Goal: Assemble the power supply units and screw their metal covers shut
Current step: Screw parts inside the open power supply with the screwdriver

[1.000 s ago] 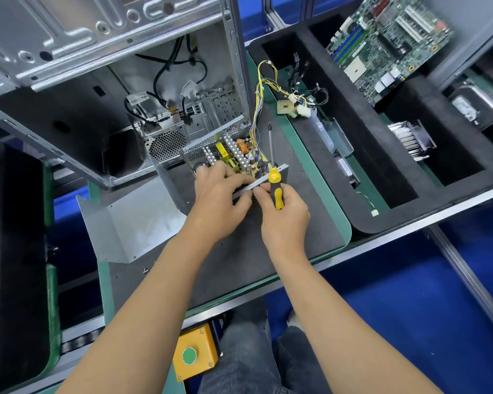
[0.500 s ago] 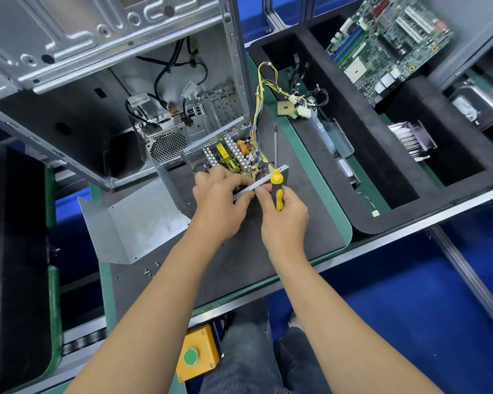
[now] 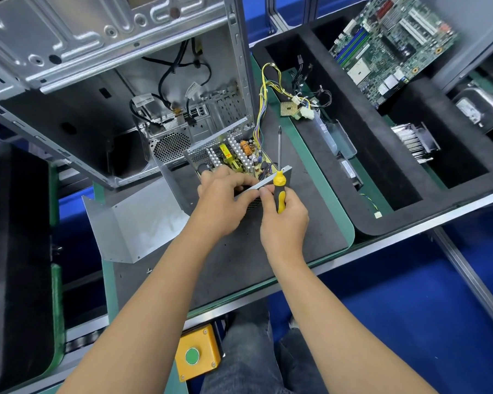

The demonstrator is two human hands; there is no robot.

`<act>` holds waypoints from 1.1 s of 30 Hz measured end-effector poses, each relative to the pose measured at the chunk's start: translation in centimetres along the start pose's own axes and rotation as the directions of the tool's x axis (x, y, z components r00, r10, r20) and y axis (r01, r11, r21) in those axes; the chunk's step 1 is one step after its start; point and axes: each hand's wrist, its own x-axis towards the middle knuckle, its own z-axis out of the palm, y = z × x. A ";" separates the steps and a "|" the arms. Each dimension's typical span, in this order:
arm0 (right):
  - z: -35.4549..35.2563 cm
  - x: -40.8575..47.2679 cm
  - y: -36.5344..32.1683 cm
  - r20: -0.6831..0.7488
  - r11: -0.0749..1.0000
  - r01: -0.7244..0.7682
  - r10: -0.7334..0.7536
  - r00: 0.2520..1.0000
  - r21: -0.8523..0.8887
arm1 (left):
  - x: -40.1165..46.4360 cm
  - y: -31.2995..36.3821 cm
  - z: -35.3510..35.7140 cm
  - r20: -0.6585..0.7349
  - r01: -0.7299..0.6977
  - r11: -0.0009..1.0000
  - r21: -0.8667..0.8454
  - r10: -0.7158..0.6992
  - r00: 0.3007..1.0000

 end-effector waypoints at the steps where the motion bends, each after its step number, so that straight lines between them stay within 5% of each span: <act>1: 0.0 0.0 0.0 -0.003 1.000 -0.002 0.002 1.000 -0.004 | -0.1 -0.1 -0.3 -0.019 -0.009 1.000 -0.010 0.009 1.000; 12: -0.1 0.0 -0.1 0.013 1.000 -0.021 0.021 1.000 0.016 | 1.5 -0.5 -1.8 0.042 0.052 0.969 0.242 -0.064 0.997; 26: 0.0 0.1 0.4 0.030 0.991 -0.087 0.084 0.996 0.103 | 2.0 -1.8 -1.7 0.258 -0.120 0.967 0.223 0.060 0.964; 33: -0.2 0.0 0.3 0.041 0.991 -0.089 0.086 0.995 0.100 | 1.7 -2.4 -0.4 0.120 -0.175 0.970 0.170 0.156 0.980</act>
